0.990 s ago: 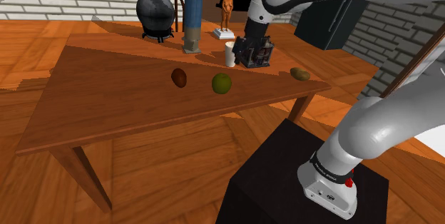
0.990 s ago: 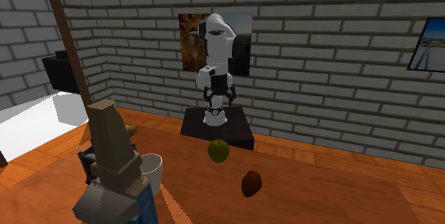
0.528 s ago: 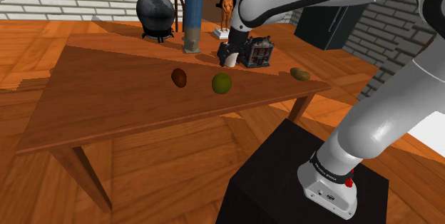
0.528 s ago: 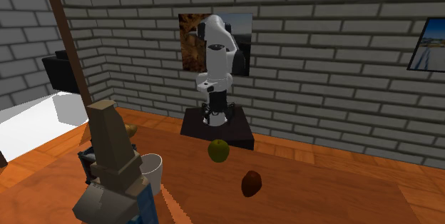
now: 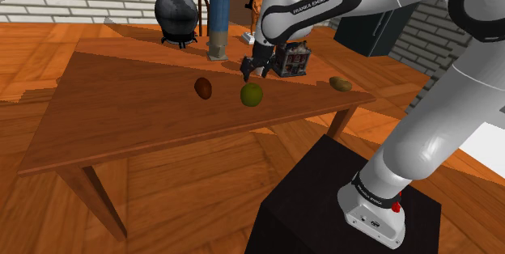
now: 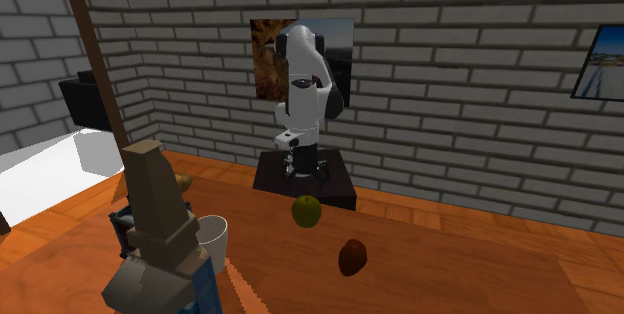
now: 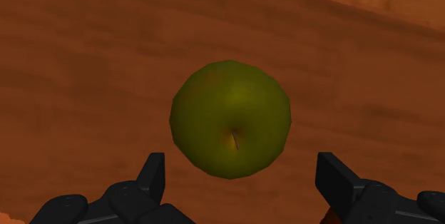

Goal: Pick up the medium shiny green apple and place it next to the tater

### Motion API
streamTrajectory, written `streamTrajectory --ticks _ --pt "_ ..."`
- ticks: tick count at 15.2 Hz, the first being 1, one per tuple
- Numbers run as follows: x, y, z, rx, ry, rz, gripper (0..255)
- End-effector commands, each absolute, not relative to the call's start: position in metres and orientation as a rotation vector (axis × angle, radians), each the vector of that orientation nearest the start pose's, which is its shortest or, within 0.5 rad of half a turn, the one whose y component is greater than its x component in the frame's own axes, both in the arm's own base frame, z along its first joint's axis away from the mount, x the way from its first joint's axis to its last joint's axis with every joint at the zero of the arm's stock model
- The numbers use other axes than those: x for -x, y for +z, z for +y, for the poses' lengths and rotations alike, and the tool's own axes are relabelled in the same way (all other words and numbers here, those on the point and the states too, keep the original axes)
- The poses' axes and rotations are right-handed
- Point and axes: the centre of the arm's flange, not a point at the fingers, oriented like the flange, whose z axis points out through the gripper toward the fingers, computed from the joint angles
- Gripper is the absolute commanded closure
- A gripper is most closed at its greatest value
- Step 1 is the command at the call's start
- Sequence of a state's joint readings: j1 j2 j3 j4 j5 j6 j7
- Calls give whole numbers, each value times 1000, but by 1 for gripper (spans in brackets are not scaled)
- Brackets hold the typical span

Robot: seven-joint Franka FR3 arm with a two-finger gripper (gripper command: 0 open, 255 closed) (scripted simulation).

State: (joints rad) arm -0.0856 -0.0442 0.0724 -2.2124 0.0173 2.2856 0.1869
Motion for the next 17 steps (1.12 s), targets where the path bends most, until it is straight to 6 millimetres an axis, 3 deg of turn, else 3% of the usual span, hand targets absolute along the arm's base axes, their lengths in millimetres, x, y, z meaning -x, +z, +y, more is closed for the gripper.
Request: streamTrajectory --ticks 1,9,10,17 --pt "-535 397 -6 3098 -182 328 0" --pt "-535 394 -6 3098 -182 328 0" --pt "-535 394 -6 3098 -182 328 255" --pt "-535 394 -6 3098 -182 328 255"
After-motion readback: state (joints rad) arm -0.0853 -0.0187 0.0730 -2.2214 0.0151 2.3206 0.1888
